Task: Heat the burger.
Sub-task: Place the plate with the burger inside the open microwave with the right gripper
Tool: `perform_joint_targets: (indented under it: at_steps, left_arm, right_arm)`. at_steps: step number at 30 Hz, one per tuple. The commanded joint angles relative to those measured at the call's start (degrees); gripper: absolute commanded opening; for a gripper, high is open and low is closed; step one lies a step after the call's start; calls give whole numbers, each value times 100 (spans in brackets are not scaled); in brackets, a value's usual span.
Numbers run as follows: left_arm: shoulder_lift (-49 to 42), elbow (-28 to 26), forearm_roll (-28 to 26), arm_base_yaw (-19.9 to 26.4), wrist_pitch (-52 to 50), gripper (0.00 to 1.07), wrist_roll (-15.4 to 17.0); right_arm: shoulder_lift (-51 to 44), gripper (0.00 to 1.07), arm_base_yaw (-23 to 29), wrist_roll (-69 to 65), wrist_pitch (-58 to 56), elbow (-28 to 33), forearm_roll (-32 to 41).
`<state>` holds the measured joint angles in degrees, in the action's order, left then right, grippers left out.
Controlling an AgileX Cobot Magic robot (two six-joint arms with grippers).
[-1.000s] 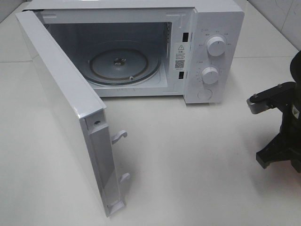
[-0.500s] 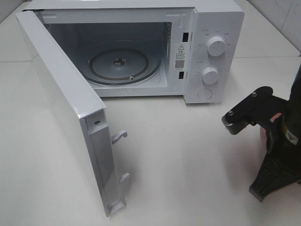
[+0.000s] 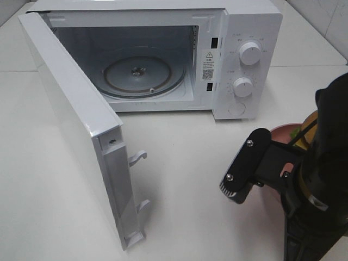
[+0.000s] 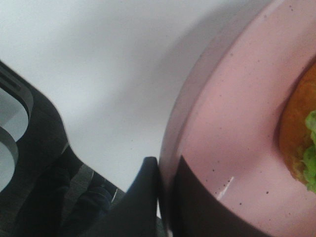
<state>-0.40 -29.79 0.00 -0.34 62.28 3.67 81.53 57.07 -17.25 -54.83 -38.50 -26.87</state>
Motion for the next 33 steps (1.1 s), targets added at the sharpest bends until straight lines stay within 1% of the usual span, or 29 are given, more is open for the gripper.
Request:
perform_joint_targets:
  at_steps: [1, 2, 3, 4, 5, 7, 8, 10, 13, 15, 17, 20, 21, 23, 25, 28, 30, 31, 32, 33]
  left_arm:
    - [-17, 23, -63, -34, -92, 102, 0]
    - [-17, 23, -63, -34, -92, 102, 0]
    - [-17, 23, -63, -34, -92, 102, 0]
    - [-17, 23, -63, -34, -92, 102, 0]
    - [-17, 23, -63, -34, -92, 102, 0]
    - [-17, 23, -63, -34, -92, 102, 0]
    - [-17, 23, -63, -34, -92, 102, 0]
    - [-17, 23, -63, -34, -92, 102, 0]
    - [-17, 23, -63, -34, -92, 102, 0]
    - [-17, 23, -63, -34, -92, 102, 0]
    - [-17, 23, -63, -34, -92, 102, 0]
    - [-17, 23, -63, -34, -92, 102, 0]
    - [-17, 23, -63, -34, -92, 102, 0]
    - [-17, 23, -63, -34, -92, 102, 0]
    - [-17, 23, -63, -34, -92, 102, 0]
    - [-17, 23, -63, -34, -92, 102, 0]
    - [-17, 23, -63, -34, -92, 102, 0]
    - [-17, 23, -63, -34, -92, 102, 0]
    - [-17, 23, -63, -34, -92, 102, 0]
    - [-17, 23, -63, -34, -92, 102, 0]
  right_arm:
    - [-74, 0, 103, 613, -160, 6, -252]
    - [-74, 0, 103, 613, -160, 6, -252]
    - [-74, 0, 103, 997, -155, 6, -235]
    - [-74, 0, 103, 997, -155, 6, -235]
    - [-74, 0, 103, 1392, -132, -11, -235]
    - [-74, 0, 103, 1558, -97, -11, -235]
    - [-74, 0, 103, 1914, 29, -11, -241]
    - [-74, 0, 103, 2051, 86, -11, -241]
    - [-74, 0, 103, 2693, 424, -11, -309]
    - [-74, 0, 103, 2807, 539, -11, -361]
    - [-74, 0, 103, 3237, 951, -11, -579]
    - [-74, 0, 103, 3358, 1020, -11, -584]
    - [-74, 0, 86, 3753, 1157, -11, -596]
    - [-74, 0, 86, 3908, 1226, -11, -607]
    - [-74, 0, 86, 4469, 1507, -11, -688]
    - [-74, 0, 86, 4561, 1558, -11, -710]
    - [-74, 0, 86, 5042, 1725, -11, -710]
    - [-74, 0, 86, 5042, 1725, -11, -710]
    - [-74, 0, 86, 5432, 1822, -11, -710]
    - [-74, 0, 86, 5432, 1822, -11, -710]
